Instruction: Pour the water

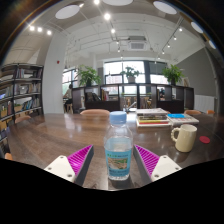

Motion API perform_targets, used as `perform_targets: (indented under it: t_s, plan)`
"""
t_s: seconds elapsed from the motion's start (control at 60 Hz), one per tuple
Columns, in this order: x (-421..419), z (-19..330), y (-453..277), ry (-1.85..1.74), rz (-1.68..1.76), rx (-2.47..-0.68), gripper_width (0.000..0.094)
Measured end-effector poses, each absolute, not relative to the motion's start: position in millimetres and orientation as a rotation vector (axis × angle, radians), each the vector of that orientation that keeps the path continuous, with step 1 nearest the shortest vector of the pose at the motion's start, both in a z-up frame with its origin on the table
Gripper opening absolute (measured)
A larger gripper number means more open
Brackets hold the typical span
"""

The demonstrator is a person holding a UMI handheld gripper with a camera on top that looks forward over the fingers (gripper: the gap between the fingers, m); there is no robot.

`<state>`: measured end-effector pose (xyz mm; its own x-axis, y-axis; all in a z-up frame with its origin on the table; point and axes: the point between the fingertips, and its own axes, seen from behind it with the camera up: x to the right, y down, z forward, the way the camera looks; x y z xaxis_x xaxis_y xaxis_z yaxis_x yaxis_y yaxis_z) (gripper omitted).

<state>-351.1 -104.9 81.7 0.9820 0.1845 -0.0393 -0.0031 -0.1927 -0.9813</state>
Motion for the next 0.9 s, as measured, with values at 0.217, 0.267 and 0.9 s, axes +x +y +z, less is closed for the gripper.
perform_targets:
  t_s: [0.217, 0.267, 0.9]
  plan:
    - [-353, 75, -78, -0.143, 0.123, -1.737, 0.0622]
    - [-345, 77, -75, -0.108, 0.106, -1.725, 0.0457]
    - [-321, 99, -47, 0.093, 0.411, -1.742, 0.0283]
